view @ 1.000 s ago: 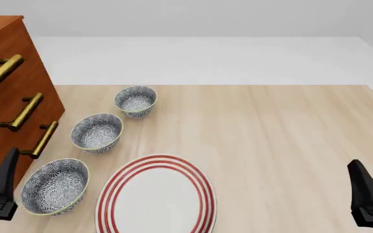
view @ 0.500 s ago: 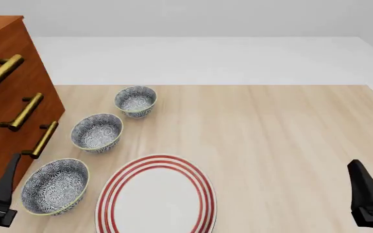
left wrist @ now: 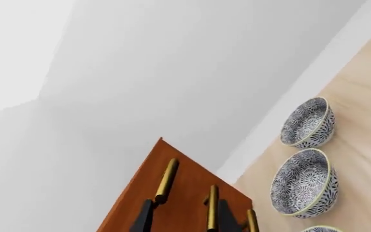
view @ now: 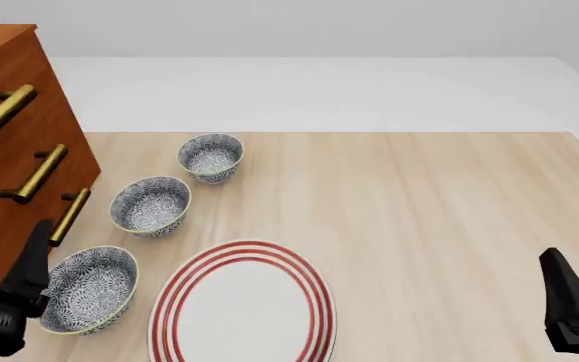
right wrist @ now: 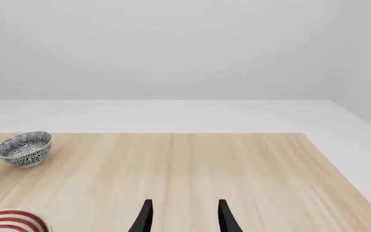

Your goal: Open the top drawer of the cabinet.

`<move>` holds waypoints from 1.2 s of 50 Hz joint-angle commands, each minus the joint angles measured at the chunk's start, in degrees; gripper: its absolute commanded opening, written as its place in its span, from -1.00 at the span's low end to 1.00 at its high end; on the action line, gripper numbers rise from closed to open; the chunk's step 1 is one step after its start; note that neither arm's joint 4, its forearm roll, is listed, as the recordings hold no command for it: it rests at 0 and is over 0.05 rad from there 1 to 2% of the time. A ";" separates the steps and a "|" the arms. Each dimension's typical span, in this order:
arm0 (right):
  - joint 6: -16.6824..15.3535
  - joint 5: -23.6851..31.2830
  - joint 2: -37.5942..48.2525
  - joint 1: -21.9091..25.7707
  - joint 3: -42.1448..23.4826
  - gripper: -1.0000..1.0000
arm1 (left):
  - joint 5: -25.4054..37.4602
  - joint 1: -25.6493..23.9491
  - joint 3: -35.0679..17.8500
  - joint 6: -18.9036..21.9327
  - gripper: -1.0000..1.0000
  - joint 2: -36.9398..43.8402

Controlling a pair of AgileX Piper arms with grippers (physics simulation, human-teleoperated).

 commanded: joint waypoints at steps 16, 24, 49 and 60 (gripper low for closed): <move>0.00 0.00 0.00 -0.01 0.00 1.00 | -31.98 4.25 0.60 13.23 1.00 30.89; 0.01 0.00 -0.01 -0.01 0.00 1.00 | -35.11 6.28 0.60 13.20 1.00 33.15; 0.01 0.00 0.00 0.00 0.00 1.00 | -38.97 9.57 0.56 17.56 1.00 36.16; 0.00 0.00 0.00 0.00 0.00 1.00 | -38.98 10.28 -1.78 18.27 1.00 38.15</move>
